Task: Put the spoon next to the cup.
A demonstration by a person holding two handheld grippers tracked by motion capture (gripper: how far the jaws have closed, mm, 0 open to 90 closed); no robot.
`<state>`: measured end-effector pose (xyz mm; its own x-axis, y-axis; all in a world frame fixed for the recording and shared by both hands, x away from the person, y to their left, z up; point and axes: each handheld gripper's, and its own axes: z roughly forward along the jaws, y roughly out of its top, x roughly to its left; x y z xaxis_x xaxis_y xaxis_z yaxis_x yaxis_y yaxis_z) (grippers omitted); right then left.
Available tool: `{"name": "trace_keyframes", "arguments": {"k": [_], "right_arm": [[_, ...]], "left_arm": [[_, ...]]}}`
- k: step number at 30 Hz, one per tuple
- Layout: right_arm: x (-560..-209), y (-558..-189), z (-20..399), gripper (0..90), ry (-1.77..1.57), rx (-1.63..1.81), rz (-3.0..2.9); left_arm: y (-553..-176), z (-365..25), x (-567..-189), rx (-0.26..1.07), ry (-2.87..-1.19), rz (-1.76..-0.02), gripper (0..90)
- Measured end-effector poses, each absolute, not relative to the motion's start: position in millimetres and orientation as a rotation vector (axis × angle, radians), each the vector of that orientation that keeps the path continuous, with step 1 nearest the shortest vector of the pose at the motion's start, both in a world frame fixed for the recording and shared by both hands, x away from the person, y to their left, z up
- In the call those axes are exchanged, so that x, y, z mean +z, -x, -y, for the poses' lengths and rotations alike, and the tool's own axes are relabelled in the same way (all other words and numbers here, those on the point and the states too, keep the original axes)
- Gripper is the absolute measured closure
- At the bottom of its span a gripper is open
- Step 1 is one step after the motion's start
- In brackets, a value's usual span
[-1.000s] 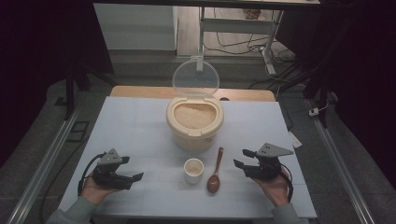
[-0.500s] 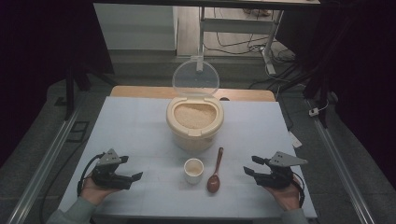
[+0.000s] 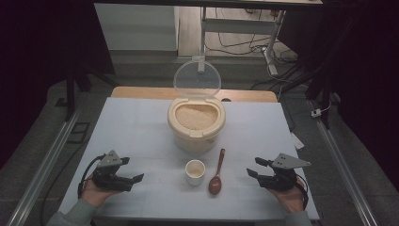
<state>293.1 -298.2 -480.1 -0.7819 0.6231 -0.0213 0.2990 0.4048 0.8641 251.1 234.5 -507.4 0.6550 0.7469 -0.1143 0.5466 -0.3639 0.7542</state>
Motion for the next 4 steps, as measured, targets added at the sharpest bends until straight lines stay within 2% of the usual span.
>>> {"name": "trace_keyframes", "arguments": {"k": [4], "right_arm": [[-479.5, -293.1, 298.9, 43.0, -0.794, 1.332, -2.322]], "left_arm": [[-251.1, -234.6, -507.4, 0.316, -2.064, -1.002, 12.3]]}}
